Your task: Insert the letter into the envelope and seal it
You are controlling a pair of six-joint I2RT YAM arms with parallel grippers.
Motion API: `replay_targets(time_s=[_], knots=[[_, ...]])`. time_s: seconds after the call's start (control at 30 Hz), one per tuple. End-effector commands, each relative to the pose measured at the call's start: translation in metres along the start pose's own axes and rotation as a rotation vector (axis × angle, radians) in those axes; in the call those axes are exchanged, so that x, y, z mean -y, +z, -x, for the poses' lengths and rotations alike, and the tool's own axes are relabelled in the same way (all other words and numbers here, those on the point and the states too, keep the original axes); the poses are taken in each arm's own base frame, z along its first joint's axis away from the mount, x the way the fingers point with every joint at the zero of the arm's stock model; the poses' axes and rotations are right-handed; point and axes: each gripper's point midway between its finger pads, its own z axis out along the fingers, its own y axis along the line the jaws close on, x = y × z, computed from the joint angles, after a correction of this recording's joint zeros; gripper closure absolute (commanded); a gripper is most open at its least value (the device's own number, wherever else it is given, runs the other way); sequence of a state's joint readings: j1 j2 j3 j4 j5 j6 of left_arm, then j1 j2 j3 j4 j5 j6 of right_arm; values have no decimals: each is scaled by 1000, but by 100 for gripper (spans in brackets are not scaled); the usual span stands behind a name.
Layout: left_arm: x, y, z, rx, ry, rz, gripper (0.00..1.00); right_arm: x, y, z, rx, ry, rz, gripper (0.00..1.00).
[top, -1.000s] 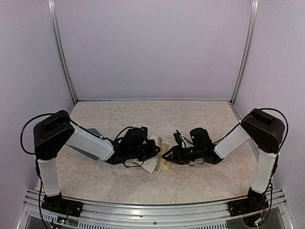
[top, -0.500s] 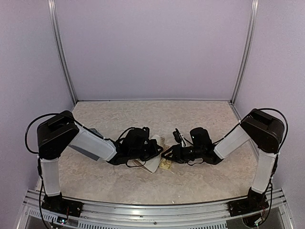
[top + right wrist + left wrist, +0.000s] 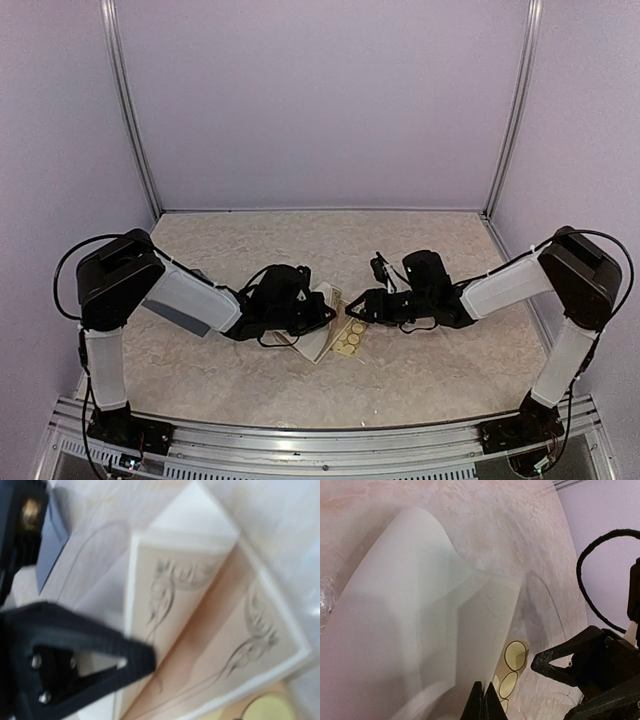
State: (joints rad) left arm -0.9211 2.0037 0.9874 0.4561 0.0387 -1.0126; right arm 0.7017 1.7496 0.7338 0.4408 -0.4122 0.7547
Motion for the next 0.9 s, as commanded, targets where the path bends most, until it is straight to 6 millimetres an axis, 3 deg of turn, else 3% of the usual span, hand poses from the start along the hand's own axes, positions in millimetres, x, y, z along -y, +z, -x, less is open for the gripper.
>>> replay_targets(time_s=[0.0,0.2,0.47,0.7,0.87], knots=[[-9,1,-9,-54,41,17,100,17,5,9,-47,-29,-77,42],[-10,2,-17,-91,65,11,100,31,10,27,-59,-12,-95,37],[-19,7,-31,-144,88,26,99,48,20,33,-103,40,-54,32],[-25,7,-39,-172,93,32,64,56,24,36,-125,67,-24,27],[-25,8,-40,-178,94,30,57,57,30,31,-161,81,-8,27]])
